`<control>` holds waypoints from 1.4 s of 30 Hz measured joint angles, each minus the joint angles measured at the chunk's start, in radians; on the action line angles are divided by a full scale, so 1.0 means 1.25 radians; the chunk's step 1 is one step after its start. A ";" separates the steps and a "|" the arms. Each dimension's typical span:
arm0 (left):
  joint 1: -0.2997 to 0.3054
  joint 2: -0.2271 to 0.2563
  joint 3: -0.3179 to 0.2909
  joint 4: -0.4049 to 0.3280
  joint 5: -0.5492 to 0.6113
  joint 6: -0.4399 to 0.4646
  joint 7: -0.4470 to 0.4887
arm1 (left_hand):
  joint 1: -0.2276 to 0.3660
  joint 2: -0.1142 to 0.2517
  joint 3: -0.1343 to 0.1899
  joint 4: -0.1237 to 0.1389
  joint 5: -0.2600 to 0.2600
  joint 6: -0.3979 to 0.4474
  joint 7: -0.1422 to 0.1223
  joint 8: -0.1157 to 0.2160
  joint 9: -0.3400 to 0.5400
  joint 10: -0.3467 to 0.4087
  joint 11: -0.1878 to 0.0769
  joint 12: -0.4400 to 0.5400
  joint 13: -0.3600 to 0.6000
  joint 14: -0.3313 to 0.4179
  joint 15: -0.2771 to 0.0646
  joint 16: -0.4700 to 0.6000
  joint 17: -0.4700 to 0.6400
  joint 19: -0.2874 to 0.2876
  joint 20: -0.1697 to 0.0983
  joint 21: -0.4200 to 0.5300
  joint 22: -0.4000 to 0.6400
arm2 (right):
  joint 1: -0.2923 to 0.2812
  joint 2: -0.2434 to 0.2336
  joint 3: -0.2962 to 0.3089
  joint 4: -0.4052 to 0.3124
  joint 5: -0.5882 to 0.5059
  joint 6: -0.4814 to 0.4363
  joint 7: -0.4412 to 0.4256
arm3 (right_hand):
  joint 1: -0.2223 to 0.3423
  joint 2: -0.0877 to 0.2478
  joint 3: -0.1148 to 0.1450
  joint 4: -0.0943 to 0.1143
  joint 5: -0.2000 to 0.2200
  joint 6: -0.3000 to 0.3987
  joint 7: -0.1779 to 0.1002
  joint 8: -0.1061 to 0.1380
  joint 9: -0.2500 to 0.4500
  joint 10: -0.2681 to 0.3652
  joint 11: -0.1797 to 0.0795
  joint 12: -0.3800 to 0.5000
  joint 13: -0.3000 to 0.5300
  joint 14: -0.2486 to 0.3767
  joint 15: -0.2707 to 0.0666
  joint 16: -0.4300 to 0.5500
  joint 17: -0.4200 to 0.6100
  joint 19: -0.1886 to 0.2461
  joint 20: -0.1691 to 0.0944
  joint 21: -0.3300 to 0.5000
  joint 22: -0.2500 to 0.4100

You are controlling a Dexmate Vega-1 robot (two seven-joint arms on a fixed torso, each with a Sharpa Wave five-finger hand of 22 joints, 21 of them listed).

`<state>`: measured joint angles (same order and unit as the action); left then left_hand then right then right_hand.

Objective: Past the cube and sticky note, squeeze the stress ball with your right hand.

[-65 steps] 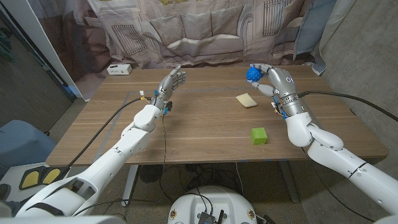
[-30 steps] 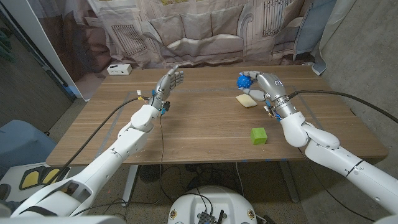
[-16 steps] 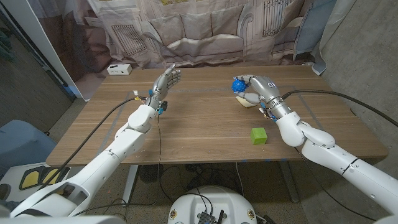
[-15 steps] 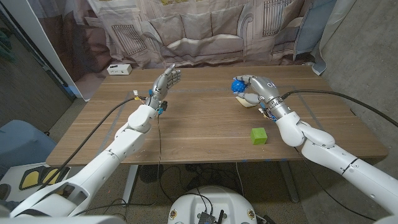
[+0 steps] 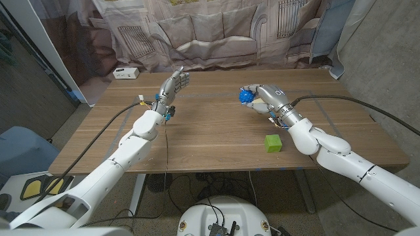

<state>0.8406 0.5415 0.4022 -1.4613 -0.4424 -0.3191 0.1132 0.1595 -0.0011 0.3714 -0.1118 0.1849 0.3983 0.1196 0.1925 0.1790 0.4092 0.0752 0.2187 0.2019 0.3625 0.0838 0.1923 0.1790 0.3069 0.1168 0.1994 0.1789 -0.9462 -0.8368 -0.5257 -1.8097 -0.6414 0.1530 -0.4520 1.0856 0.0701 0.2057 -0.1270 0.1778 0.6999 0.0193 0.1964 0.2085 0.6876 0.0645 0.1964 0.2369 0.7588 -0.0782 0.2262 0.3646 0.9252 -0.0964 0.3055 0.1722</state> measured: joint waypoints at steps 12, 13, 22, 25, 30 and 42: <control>0.008 0.007 -0.003 -0.009 0.000 0.001 -0.003 | 0.000 0.000 0.000 0.000 0.000 0.000 0.000 0.000 0.000 0.000 0.000 0.000 0.000 0.000 0.000 0.000 0.000 0.000 0.000 0.000 0.000 | 0.029 0.001 -0.029 0.001 -0.036 -0.011 0.062 | -0.005 0.004 0.000 0.000 0.000 0.000 0.000 0.000 0.000 0.003 0.003 0.000 0.000 0.000 0.000 0.000 -0.002 0.003 -0.003 0.000 0.000; 0.008 0.007 -0.003 -0.009 0.000 0.001 -0.004 | 0.000 0.000 0.000 0.000 0.000 0.000 0.000 0.000 0.000 0.000 0.000 0.000 0.000 0.000 0.000 0.000 0.000 0.000 0.000 0.000 0.000 | 0.032 0.002 -0.031 0.001 -0.036 -0.011 0.062 | -0.005 0.005 0.000 0.000 -0.001 0.000 0.000 -0.001 0.000 0.003 0.003 0.000 0.000 0.000 0.000 0.000 -0.002 0.003 -0.003 0.000 0.000; 0.008 0.003 -0.001 -0.005 -0.001 -0.004 -0.011 | 0.000 0.000 0.000 0.000 0.000 0.000 0.000 0.000 0.000 0.000 0.000 0.000 0.000 0.000 0.000 0.000 0.000 0.000 0.000 0.000 0.000 | 0.070 0.011 -0.061 0.017 -0.059 -0.003 0.109 | -0.005 0.005 -0.001 0.000 -0.001 0.000 0.000 -0.001 -0.001 0.006 0.000 0.003 0.000 0.000 0.000 0.000 -0.001 0.003 -0.003 0.000 0.000; 0.008 0.002 0.000 -0.003 -0.001 -0.006 -0.013 | 0.000 0.000 0.000 0.000 0.000 0.000 0.000 0.000 0.000 0.000 0.000 0.000 0.000 0.000 0.000 0.000 0.000 0.000 0.000 0.000 0.000 | 0.084 0.014 -0.072 0.025 -0.065 0.002 0.125 | -0.005 0.005 -0.001 0.000 -0.001 0.000 0.000 -0.001 -0.001 0.006 0.000 0.003 0.000 0.000 0.000 0.000 -0.002 0.003 -0.003 0.000 0.000; 0.008 0.001 0.001 -0.003 -0.001 -0.007 -0.013 | 0.000 0.000 0.000 0.000 0.000 0.003 0.003 0.000 0.000 0.000 0.000 0.000 0.000 0.000 0.000 0.000 0.000 0.000 0.000 0.000 0.000 | 0.103 0.016 -0.086 0.032 -0.071 0.006 0.142 | -0.006 0.005 -0.001 -0.001 -0.001 0.000 0.000 -0.001 -0.001 0.006 0.000 0.003 -0.004 0.000 0.000 0.000 -0.002 0.003 -0.003 -0.003 0.000; 0.008 -0.002 0.003 0.003 -0.001 -0.014 -0.014 | 0.000 0.000 0.000 0.000 0.000 0.004 0.004 0.000 0.000 0.007 -0.002 0.000 0.000 0.000 0.000 0.000 0.000 0.000 0.000 0.000 0.000 | 0.143 0.020 -0.118 0.038 -0.098 0.004 0.207 | -0.011 0.010 -0.001 -0.001 -0.001 0.003 -0.003 -0.001 -0.001 0.006 0.000 0.003 -0.004 0.003 -0.003 0.006 -0.002 0.003 -0.003 -0.006 0.000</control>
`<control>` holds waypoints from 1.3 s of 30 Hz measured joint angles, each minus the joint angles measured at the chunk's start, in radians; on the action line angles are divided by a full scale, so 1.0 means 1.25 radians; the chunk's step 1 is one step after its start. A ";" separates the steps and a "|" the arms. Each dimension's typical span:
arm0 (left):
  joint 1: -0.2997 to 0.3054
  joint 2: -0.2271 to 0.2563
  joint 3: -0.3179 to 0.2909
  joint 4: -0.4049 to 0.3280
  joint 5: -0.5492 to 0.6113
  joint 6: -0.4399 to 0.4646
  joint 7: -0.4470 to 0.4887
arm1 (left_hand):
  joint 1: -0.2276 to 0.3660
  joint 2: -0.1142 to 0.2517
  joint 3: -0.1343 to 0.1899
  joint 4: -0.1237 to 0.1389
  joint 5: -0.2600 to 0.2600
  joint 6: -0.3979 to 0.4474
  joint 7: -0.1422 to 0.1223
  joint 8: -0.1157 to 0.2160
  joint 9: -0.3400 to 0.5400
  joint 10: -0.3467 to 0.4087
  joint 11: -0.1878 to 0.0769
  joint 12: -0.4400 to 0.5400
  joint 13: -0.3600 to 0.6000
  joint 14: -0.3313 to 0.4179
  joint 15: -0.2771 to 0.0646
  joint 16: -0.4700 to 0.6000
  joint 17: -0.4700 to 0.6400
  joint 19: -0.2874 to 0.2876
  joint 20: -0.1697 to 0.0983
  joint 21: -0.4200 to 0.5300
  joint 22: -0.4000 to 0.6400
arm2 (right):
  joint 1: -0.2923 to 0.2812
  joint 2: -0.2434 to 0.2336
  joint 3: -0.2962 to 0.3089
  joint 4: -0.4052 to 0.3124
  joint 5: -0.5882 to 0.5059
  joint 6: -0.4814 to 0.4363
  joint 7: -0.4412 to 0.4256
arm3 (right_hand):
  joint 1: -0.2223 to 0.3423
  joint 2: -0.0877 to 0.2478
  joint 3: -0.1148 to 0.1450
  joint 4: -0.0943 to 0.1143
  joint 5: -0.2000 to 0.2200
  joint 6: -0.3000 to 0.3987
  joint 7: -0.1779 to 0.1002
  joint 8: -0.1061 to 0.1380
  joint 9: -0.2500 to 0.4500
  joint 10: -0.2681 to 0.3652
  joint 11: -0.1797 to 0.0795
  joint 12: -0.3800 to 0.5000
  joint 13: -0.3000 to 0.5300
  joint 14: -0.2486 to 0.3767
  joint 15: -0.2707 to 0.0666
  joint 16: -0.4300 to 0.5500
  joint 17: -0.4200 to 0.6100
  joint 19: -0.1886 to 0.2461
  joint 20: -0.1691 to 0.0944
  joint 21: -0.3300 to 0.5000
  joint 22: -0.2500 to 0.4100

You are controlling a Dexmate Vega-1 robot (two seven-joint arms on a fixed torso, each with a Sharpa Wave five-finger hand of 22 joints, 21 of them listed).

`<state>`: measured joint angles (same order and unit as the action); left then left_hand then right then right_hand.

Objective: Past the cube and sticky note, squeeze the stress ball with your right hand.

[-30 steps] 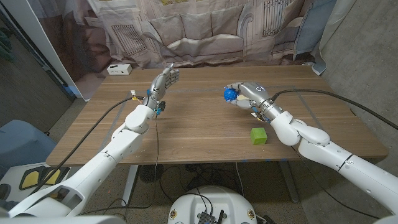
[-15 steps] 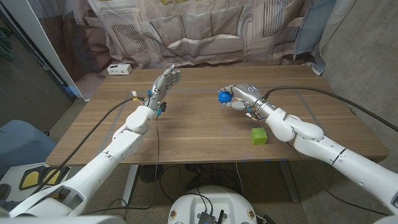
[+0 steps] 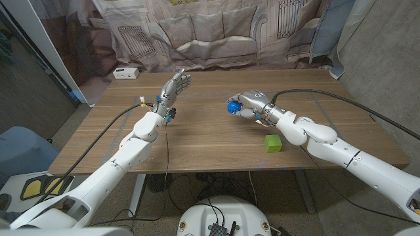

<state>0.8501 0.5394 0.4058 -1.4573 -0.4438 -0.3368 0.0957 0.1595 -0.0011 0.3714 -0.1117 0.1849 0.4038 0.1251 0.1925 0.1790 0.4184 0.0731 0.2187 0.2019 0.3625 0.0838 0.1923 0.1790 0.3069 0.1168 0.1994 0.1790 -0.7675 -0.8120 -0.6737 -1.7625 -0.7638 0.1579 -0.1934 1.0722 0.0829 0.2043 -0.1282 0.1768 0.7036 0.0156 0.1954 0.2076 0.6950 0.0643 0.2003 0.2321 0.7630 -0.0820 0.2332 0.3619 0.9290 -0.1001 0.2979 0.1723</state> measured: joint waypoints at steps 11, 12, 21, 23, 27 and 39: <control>-0.003 -0.005 0.001 0.011 -0.001 -0.005 -0.002 | 0.004 0.004 0.000 0.000 0.000 0.000 0.000 0.000 0.000 0.000 0.000 0.000 0.000 0.000 0.000 0.000 0.000 0.000 0.000 0.000 0.000 | 0.034 0.009 -0.029 0.004 -0.031 -0.033 0.109 | 0.000 0.000 0.000 0.000 0.000 0.003 0.003 0.004 -0.001 0.000 0.000 0.000 0.000 0.000 0.000 0.003 0.002 0.000 0.000 0.000 0.002; -0.003 -0.005 0.001 0.012 -0.001 -0.005 -0.002 | 0.004 0.004 0.000 0.000 0.000 0.000 0.000 0.000 0.000 0.000 0.000 0.000 0.000 0.000 0.000 0.000 0.000 0.000 0.000 0.000 0.000 | 0.039 0.010 -0.032 0.005 -0.033 -0.035 0.119 | 0.000 0.000 0.000 0.000 0.000 0.003 0.003 0.004 -0.001 0.000 0.000 0.000 0.000 0.000 0.000 0.003 0.002 0.000 0.000 0.000 0.002; -0.003 -0.005 0.000 0.012 -0.002 -0.007 -0.003 | 0.004 0.004 0.000 0.000 0.000 0.000 0.000 0.000 0.000 0.000 0.000 0.000 0.000 0.000 0.000 0.000 0.000 0.000 0.000 0.000 0.000 | 0.069 0.022 -0.058 0.011 -0.047 -0.056 0.183 | -0.005 0.005 -0.001 -0.001 0.000 0.003 0.003 0.004 0.000 0.003 0.003 0.006 0.000 0.000 0.000 0.003 0.002 0.004 0.005 0.000 0.002; -0.003 -0.005 0.000 0.013 -0.002 -0.008 -0.003 | 0.004 0.004 0.000 0.000 0.000 0.000 0.000 0.000 0.000 0.000 0.000 0.000 0.000 0.000 0.000 0.000 0.000 0.000 0.000 0.000 0.000 | 0.077 0.026 -0.064 0.012 -0.052 -0.064 0.207 | -0.005 0.005 -0.001 -0.001 0.000 0.005 0.001 0.004 0.000 0.003 0.003 0.006 0.000 0.003 0.002 0.003 0.002 0.004 0.005 0.000 0.002; -0.003 -0.004 -0.001 0.013 -0.003 -0.009 -0.003 | 0.004 0.004 0.000 0.000 0.000 0.000 0.000 0.000 0.000 0.000 0.000 0.000 0.000 0.000 0.000 0.000 0.000 0.000 0.000 0.000 0.000 | 0.089 0.032 -0.076 0.014 -0.056 -0.072 0.228 | -0.005 0.005 -0.001 -0.001 0.000 0.006 0.000 0.004 0.000 0.007 0.007 0.006 0.000 0.007 -0.001 0.006 0.002 0.009 0.000 0.000 0.002; -0.003 -0.004 -0.003 0.019 -0.007 -0.011 -0.009 | 0.004 0.004 0.000 0.000 0.000 0.000 0.000 0.000 0.000 0.000 0.000 0.000 0.000 0.002 0.002 0.000 0.000 0.000 0.000 0.000 0.000 | 0.119 0.049 -0.108 0.023 -0.080 -0.118 0.326 | -0.005 0.005 -0.001 -0.001 -0.001 0.012 0.003 0.003 0.000 0.007 0.007 0.006 0.000 0.007 -0.001 0.006 0.002 0.013 0.004 -0.005 0.002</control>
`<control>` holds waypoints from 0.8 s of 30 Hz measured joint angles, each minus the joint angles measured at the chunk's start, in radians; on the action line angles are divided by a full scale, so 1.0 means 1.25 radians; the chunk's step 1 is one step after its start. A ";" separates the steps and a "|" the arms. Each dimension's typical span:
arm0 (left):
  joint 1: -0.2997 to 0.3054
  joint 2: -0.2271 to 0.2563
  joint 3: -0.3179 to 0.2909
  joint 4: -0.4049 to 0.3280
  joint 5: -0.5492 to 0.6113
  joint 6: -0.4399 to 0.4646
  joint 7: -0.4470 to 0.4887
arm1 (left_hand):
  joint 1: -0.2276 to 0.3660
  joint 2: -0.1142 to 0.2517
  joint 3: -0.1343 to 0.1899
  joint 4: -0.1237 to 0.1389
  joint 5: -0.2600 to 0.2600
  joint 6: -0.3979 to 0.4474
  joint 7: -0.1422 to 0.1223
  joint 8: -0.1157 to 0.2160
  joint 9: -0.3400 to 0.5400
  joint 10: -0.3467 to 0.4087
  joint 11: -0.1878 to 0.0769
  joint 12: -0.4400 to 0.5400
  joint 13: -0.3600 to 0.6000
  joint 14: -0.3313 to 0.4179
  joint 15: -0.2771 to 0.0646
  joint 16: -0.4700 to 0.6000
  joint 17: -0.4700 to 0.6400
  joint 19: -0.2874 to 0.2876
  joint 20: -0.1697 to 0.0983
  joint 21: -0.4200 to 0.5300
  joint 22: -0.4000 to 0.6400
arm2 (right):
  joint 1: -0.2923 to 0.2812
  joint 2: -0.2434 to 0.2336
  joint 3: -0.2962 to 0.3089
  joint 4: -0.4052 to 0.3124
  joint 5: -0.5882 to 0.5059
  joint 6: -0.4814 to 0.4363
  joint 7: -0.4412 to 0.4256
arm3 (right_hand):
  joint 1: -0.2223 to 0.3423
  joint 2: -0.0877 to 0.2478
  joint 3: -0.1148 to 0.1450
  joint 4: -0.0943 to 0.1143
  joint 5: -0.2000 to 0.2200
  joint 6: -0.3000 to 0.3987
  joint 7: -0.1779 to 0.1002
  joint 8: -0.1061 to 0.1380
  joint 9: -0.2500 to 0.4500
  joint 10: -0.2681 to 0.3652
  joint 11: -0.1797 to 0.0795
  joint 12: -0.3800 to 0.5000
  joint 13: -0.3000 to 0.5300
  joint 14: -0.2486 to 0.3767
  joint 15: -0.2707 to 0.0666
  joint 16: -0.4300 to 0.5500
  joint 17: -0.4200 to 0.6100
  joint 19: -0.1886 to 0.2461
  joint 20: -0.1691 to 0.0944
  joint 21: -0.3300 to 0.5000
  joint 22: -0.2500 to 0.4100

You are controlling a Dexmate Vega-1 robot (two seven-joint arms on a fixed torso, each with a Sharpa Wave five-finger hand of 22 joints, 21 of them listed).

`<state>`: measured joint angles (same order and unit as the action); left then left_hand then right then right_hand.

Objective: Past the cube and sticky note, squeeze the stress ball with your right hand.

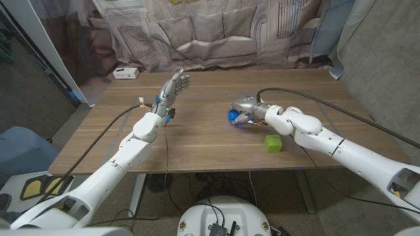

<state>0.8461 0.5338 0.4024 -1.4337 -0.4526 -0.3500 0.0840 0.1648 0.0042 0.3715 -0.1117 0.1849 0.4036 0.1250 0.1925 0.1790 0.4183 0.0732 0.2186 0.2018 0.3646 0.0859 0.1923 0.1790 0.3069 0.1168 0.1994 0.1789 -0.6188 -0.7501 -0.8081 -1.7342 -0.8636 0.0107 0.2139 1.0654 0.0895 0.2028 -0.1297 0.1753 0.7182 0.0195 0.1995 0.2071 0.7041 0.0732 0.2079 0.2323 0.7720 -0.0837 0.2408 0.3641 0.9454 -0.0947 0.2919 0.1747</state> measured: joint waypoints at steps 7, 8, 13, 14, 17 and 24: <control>-0.006 -0.002 0.003 0.005 -0.001 0.000 -0.005 | 0.000 0.000 0.000 0.000 0.000 0.000 0.000 0.000 0.000 0.000 0.000 0.000 0.000 0.003 -0.003 0.000 0.000 0.004 -0.004 0.000 0.000 | 0.018 0.010 -0.018 0.010 -0.012 -0.019 0.043 | -0.007 0.000 0.000 0.000 0.002 0.000 0.000 0.000 0.000 0.000 0.000 0.000 0.000 0.000 0.000 0.000 0.000 0.000 0.000 0.000 0.000; -0.006 -0.002 0.003 0.005 -0.001 0.000 -0.006 | 0.000 0.000 0.000 0.000 0.000 0.000 0.000 0.000 0.000 0.000 0.000 0.000 0.000 0.003 -0.003 0.000 0.000 0.004 -0.004 0.000 0.000 | 0.019 0.010 -0.020 0.011 -0.013 -0.020 0.045 | -0.007 0.000 -0.001 -0.001 0.002 0.000 0.000 0.000 0.000 0.000 0.000 0.000 0.000 0.000 0.000 0.000 0.000 0.000 0.000 0.000 0.000; -0.009 -0.003 0.004 0.009 -0.002 0.000 -0.009 | 0.000 0.000 0.000 0.000 0.000 0.000 0.000 0.000 0.000 0.000 0.000 0.000 0.000 0.003 -0.003 0.000 0.000 0.006 -0.001 0.000 0.000 | 0.031 0.016 -0.030 0.019 -0.017 -0.027 0.062 | -0.007 -0.001 -0.001 -0.001 0.002 0.000 0.000 -0.002 0.000 0.000 0.000 0.000 0.000 0.000 0.000 0.000 0.000 0.000 0.000 -0.003 0.000; -0.010 -0.003 0.004 0.010 -0.002 0.000 -0.009 | 0.000 0.000 0.000 0.000 0.000 0.000 0.000 0.000 0.000 0.000 0.000 0.000 0.000 0.003 -0.003 0.000 0.000 0.006 -0.001 0.000 0.000 | 0.032 0.017 -0.032 0.020 -0.018 -0.028 0.065 | -0.008 -0.001 -0.001 -0.001 0.002 0.000 0.000 -0.002 0.000 0.000 0.000 0.000 0.000 0.000 0.000 0.000 0.000 0.000 0.000 -0.003 0.000; -0.010 -0.004 0.005 0.011 -0.003 0.000 -0.010 | 0.000 0.000 0.000 0.000 0.000 0.000 0.000 0.000 0.000 0.000 0.000 0.000 0.000 0.003 -0.003 0.000 0.000 0.006 -0.001 0.000 0.000 | 0.037 0.018 -0.037 0.024 -0.018 -0.029 0.068 | -0.013 -0.002 -0.001 -0.001 0.002 -0.006 0.006 -0.003 0.000 -0.002 0.002 0.000 0.000 0.000 0.000 0.000 0.000 0.000 0.000 -0.006 0.000; -0.012 -0.006 0.005 0.017 -0.004 0.000 -0.010 | 0.000 0.000 0.000 0.000 0.000 0.000 0.000 0.000 0.000 0.000 0.000 0.000 0.000 0.003 -0.003 0.000 0.000 0.006 -0.001 0.000 0.000 | 0.044 0.020 -0.045 0.028 -0.019 -0.036 0.085 | -0.025 -0.006 -0.005 0.003 0.002 -0.052 0.013 -0.013 0.000 -0.033 0.006 -0.007 0.000 -0.028 0.007 -0.010 -0.002 -0.012 0.008 -0.015 0.000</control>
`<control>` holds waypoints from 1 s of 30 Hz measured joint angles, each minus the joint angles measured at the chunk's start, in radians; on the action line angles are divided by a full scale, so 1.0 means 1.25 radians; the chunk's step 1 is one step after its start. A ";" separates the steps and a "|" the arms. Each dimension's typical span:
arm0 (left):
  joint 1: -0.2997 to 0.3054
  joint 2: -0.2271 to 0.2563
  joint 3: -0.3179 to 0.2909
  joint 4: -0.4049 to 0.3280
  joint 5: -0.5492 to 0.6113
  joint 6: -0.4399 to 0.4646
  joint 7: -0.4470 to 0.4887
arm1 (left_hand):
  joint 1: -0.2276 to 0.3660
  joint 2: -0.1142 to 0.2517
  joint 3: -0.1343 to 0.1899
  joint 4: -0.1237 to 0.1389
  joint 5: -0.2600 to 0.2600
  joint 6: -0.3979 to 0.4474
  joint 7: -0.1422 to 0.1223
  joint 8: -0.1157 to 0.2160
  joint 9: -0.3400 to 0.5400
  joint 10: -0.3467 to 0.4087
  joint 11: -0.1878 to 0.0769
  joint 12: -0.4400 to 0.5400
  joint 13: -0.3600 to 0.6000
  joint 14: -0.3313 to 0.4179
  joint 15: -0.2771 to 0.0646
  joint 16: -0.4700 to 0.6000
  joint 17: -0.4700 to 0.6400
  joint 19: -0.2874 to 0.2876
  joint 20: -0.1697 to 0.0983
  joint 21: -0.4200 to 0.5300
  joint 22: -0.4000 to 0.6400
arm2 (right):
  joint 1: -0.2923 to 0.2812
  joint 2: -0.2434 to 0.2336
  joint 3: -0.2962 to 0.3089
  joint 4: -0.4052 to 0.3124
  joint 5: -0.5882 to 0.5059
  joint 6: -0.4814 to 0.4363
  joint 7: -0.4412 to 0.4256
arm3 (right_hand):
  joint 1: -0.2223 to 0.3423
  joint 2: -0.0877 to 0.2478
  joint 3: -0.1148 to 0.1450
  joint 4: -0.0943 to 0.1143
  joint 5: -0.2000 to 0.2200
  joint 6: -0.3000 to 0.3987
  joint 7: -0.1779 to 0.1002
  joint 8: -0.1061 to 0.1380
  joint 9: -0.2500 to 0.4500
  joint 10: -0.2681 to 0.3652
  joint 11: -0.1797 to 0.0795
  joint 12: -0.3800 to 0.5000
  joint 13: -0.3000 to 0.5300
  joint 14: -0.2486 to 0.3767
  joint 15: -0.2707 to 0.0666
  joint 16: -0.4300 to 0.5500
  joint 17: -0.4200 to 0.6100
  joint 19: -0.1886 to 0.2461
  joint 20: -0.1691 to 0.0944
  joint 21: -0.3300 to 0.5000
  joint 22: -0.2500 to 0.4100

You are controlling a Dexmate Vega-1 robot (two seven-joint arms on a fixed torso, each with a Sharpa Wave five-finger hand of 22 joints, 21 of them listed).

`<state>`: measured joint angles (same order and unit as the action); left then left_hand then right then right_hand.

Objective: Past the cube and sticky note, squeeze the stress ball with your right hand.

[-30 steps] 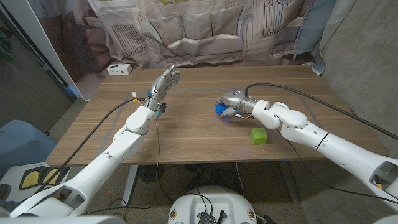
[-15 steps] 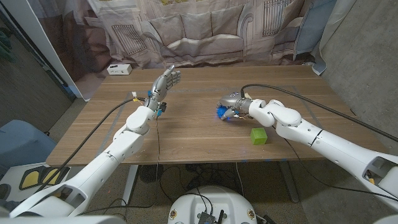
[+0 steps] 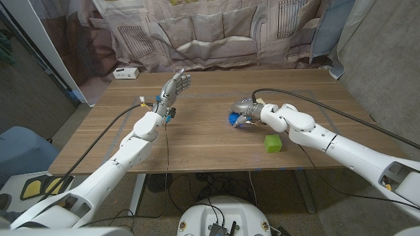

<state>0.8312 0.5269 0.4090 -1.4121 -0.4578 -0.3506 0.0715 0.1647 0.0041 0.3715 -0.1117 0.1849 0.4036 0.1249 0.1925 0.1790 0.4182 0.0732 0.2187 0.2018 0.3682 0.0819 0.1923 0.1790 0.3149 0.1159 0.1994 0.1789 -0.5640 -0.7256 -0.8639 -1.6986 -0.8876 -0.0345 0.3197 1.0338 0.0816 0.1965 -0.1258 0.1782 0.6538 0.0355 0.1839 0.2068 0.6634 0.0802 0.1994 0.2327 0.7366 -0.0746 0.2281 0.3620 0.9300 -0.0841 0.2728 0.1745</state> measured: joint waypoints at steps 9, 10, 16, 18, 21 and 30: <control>0.000 -0.001 0.001 0.002 -0.001 0.000 0.000 | 0.000 0.000 0.000 0.000 0.000 0.000 0.000 0.000 0.000 0.000 0.000 0.000 0.000 0.003 0.003 0.000 0.000 0.000 0.000 0.000 0.000 | 0.004 -0.003 -0.006 0.000 -0.003 -0.004 0.012 | -0.027 -0.016 -0.009 0.003 0.002 -0.072 0.013 -0.005 -0.002 -0.060 -0.006 -0.012 0.000 -0.041 0.030 -0.018 -0.014 -0.018 0.016 -0.015 -0.002; 0.000 -0.001 0.001 0.002 -0.001 0.000 0.000 | 0.000 0.000 0.000 0.000 0.000 0.000 0.000 0.000 0.000 0.000 0.000 0.000 0.000 0.003 0.003 0.000 0.000 0.000 0.000 0.000 0.000 | 0.004 -0.003 -0.006 0.000 -0.003 -0.004 0.012 | -0.029 -0.019 -0.011 0.005 0.002 -0.078 0.016 -0.005 -0.002 -0.068 -0.005 -0.012 0.000 -0.045 0.033 -0.020 -0.015 -0.020 0.018 -0.019 -0.002; 0.003 -0.001 0.001 0.000 -0.002 0.000 0.001 | 0.000 0.000 0.003 -0.003 0.000 0.000 0.000 0.000 0.000 0.000 0.000 0.000 0.000 0.003 0.003 0.000 0.000 0.000 0.000 0.000 0.000 | 0.004 -0.006 -0.008 -0.006 -0.010 -0.012 0.020 | -0.052 -0.033 -0.020 0.008 0.002 -0.111 0.006 -0.005 -0.002 -0.100 -0.003 -0.015 -0.004 -0.076 0.053 -0.029 -0.023 -0.037 0.035 -0.031 -0.002; 0.004 -0.001 0.001 -0.001 -0.003 0.000 0.001 | 0.000 0.000 0.003 -0.003 0.000 0.000 0.000 0.000 0.000 0.000 0.000 0.000 0.000 0.003 0.003 0.000 0.000 0.000 0.000 0.000 0.000 | 0.004 -0.007 -0.009 -0.009 -0.014 -0.015 0.024 | -0.057 -0.038 -0.021 0.006 0.002 -0.125 -0.003 -0.005 -0.002 -0.116 -0.004 -0.015 -0.004 -0.087 0.062 -0.030 -0.026 -0.044 0.042 -0.036 -0.002; 0.005 0.000 0.001 -0.002 -0.004 0.000 0.001 | 0.000 0.000 0.003 -0.003 0.000 0.000 0.000 0.000 0.000 0.000 0.000 0.000 0.000 0.003 0.003 0.000 0.000 0.000 0.000 0.000 0.000 | 0.004 -0.008 -0.009 -0.013 -0.017 -0.019 0.028 | -0.065 -0.047 -0.023 0.004 0.004 -0.149 -0.008 -0.005 -0.002 -0.151 -0.008 -0.015 -0.004 -0.109 0.074 -0.035 -0.033 -0.054 0.052 -0.042 -0.002; 0.007 -0.001 0.001 0.000 -0.009 0.000 -0.001 | 0.000 0.000 0.003 -0.003 0.000 0.003 -0.003 0.000 0.000 0.000 0.000 0.000 0.000 0.003 0.003 0.000 0.000 0.000 0.000 0.000 0.000 | 0.000 -0.011 -0.009 -0.029 -0.034 -0.040 0.041 | -0.087 -0.051 -0.026 0.008 0.006 -0.198 -0.038 -0.005 -0.002 -0.204 -0.004 -0.015 -0.004 -0.160 0.108 -0.038 -0.041 -0.084 0.082 -0.059 -0.002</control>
<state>0.8402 0.5262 0.4099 -1.4123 -0.4686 -0.3503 0.0700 0.1647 0.0041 0.3747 -0.1149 0.1849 0.4073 0.1212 0.1925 0.1790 0.4182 0.0732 0.2187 0.2019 0.3719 0.0856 0.1923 0.1790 0.3148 0.1159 0.1994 0.1790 -0.5634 -0.7396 -0.8754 -1.7345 -0.9304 -0.0843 0.3715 0.9255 0.0182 0.1638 -0.1162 0.1855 0.4058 -0.0117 0.1772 0.2044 0.4082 0.0751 0.1807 0.2276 0.5361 0.0604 0.1807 0.3106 0.8252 0.0180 0.1995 0.1722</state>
